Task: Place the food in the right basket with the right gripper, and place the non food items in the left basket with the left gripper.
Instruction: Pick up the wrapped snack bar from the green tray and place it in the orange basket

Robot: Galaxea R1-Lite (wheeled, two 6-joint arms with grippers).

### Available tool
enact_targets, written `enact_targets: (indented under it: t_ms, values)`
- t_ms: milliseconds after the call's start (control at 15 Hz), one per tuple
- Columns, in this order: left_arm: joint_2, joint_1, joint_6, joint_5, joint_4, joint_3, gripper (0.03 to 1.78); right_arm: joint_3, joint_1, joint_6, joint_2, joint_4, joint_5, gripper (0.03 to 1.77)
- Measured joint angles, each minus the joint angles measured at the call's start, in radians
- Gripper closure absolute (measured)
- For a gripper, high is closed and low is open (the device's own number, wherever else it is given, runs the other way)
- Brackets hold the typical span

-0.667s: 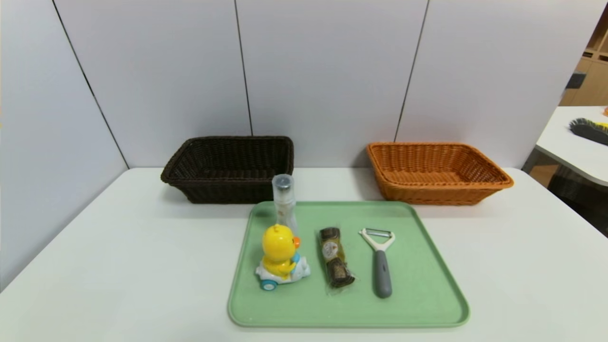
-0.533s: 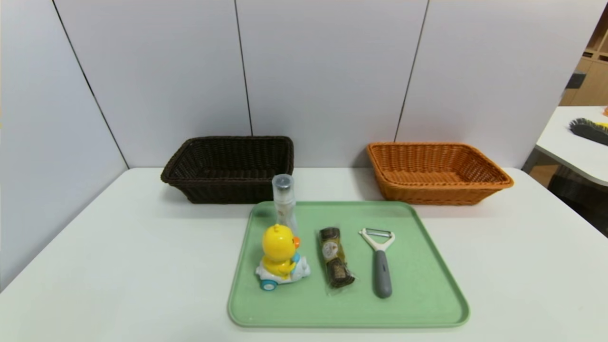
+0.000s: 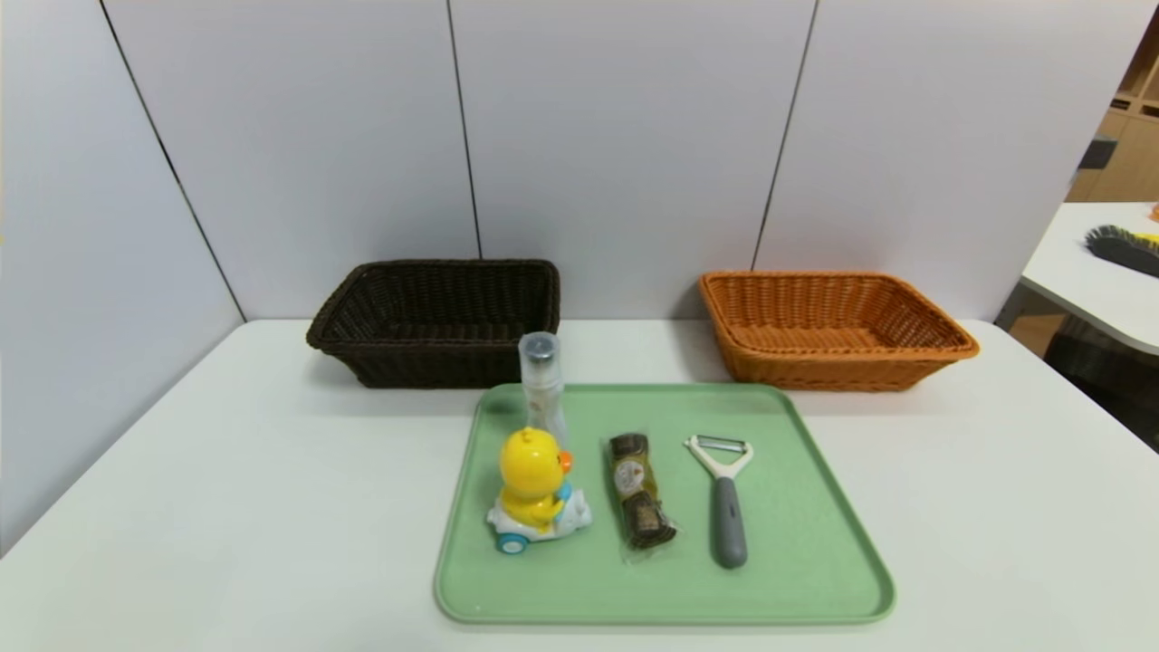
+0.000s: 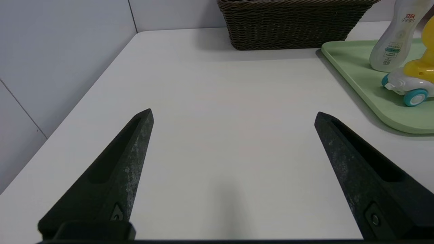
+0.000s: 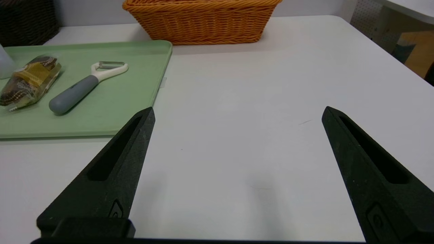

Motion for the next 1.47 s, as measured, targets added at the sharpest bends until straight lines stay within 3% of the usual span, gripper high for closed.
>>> enact_targets:
  t_ms: [200, 400, 667, 1067, 1333, 1467]
  values:
    - [0.000, 0.000, 0.012, -0.010, 0.014, -0.001, 0.12, -0.018, 0.000, -0.029, 0.001, 0.023, 0.010, 0.10]
    - [0.011, 0.000, 0.018, -0.034, 0.123, -0.135, 0.12, -0.181, -0.001, -0.053, 0.031, 0.131, 0.048, 0.10]
    - [0.171, 0.001, 0.019, -0.067, 0.272, -0.424, 0.12, -0.560, -0.010, -0.073, 0.262, 0.293, 0.096, 0.10]
    - [0.605, 0.004, 0.012, -0.061, 0.365, -0.878, 0.12, -1.300, -0.013, -0.075, 0.785, 0.472, 0.095, 0.10]
    - [0.824, 0.003, -0.014, -0.068, 0.457, -1.020, 0.12, -1.756, 0.044, -0.064, 1.124, 0.789, 0.067, 0.10]
    - [0.906, -0.003, -0.033, -0.076, 0.497, -1.080, 0.12, -1.890, 0.124, -0.021, 1.268, 0.953, 0.017, 0.10]
